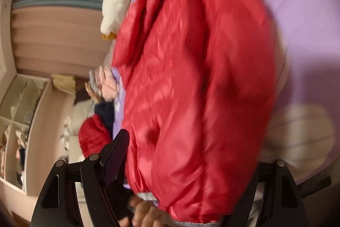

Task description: Fold large clothes

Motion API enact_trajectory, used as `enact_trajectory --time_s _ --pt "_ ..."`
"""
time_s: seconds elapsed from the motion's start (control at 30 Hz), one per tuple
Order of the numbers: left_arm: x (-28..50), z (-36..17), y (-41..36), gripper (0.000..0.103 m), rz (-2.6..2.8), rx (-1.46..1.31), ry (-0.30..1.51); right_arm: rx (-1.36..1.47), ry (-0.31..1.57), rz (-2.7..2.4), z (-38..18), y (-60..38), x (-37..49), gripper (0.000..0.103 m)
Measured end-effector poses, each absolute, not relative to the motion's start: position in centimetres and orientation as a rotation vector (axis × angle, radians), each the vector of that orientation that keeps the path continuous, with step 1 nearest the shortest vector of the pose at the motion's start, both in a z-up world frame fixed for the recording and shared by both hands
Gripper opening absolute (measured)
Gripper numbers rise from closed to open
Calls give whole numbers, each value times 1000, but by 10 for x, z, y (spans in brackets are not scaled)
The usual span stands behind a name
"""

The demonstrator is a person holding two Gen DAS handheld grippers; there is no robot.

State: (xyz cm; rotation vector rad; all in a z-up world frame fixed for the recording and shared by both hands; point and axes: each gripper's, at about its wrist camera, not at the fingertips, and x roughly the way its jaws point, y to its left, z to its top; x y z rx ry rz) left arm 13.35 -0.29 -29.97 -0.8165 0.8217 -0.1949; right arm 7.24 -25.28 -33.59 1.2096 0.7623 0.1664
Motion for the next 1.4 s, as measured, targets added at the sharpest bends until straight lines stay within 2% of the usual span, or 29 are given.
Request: enact_trajectory --time_s 0.13,0.17,0.2,0.23,0.27,0.3,0.37,0.43,0.53,0.6,0.73,0.8,1.03,1.13,1.17,1.2,1.27,1.3,1.33,1.37,1.4 --pt "135 -302 1 40 -203 -823 828 1080 686 54 -322 -253 76 80" --pt "135 -302 2 38 -202 -828 832 994 676 -9 -317 -255 79 76" --pt "136 -302 3 38 -202 -831 838 943 681 -50 -314 -257 81 60" --pt "136 -301 2 38 -199 -824 841 908 693 -70 -312 -259 83 51" --pt "136 -300 1 36 -194 -808 844 903 703 -67 -314 -260 84 36" --pt "135 -297 -3 36 -185 -772 846 895 715 -71 -316 -263 85 28" --pt "132 -292 -11 33 -173 -709 852 854 718 -105 -315 -267 83 20" --pt "130 -289 -14 30 -174 -679 855 805 708 -130 -311 -273 77 19" --pt "129 -287 -17 30 -181 -649 847 806 691 -140 -301 -290 69 19" --pt "131 -290 -21 31 -142 -611 848 877 738 -143 -307 -298 65 33" --pt "132 -298 -23 32 -128 -617 829 952 745 -137 -323 -282 53 46" --pt "133 -298 -24 32 -130 -601 828 935 728 -112 -321 -266 51 57" --pt "136 -300 -19 34 -159 -636 837 1072 709 -4 -325 -248 75 58" --pt "139 -301 -17 43 -211 -651 850 1031 670 -62 -325 -267 73 58" --pt "139 -301 -17 50 -236 -664 850 1020 660 -83 -324 -272 69 58" --pt "141 -300 -17 56 -278 -680 851 1000 652 -115 -323 -277 67 57" --pt "142 -298 -22 55 -322 -665 860 962 638 -162 -322 -282 66 51" --pt "143 -297 -25 54 -324 -645 863 947 636 -174 -323 -284 65 43" --pt "143 -298 -27 50 -313 -631 861 920 642 -187 -325 -284 68 36" --pt "143 -299 -29 38 -287 -623 859 870 654 -201 -328 -285 71 25" --pt "145 -301 -29 33 -240 -628 864 845 655 -205 -330 -283 73 19"
